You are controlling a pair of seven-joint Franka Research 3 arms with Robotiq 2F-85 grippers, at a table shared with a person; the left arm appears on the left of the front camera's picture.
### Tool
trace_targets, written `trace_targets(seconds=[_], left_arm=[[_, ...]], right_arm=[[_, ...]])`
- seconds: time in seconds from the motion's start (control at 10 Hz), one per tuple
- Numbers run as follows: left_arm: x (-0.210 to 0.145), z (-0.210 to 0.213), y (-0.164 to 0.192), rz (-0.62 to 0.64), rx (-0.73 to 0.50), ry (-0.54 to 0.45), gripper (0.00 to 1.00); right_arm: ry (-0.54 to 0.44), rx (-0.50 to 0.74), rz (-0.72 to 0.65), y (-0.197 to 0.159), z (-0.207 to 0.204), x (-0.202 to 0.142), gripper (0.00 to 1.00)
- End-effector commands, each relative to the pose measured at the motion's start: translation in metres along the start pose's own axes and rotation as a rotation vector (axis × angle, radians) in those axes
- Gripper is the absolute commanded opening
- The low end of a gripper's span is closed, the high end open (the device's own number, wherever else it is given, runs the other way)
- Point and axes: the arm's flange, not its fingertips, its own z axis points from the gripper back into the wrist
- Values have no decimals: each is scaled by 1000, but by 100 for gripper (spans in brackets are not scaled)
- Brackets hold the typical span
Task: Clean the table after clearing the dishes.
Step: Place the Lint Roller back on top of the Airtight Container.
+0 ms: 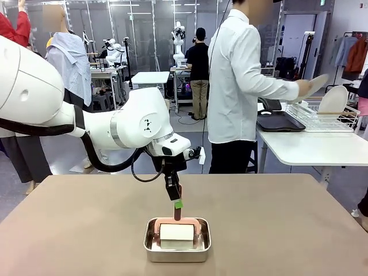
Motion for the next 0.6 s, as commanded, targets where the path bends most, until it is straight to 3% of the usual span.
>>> trace_targets(seconds=[0.0, 0.5], left_arm=[[4, 4, 1, 15, 8, 17, 100], [1, 7, 4, 14, 3, 9, 100]], right_arm=[[10, 0, 5, 2, 2, -7, 100], [10, 0, 5, 2, 2, -7, 100]])
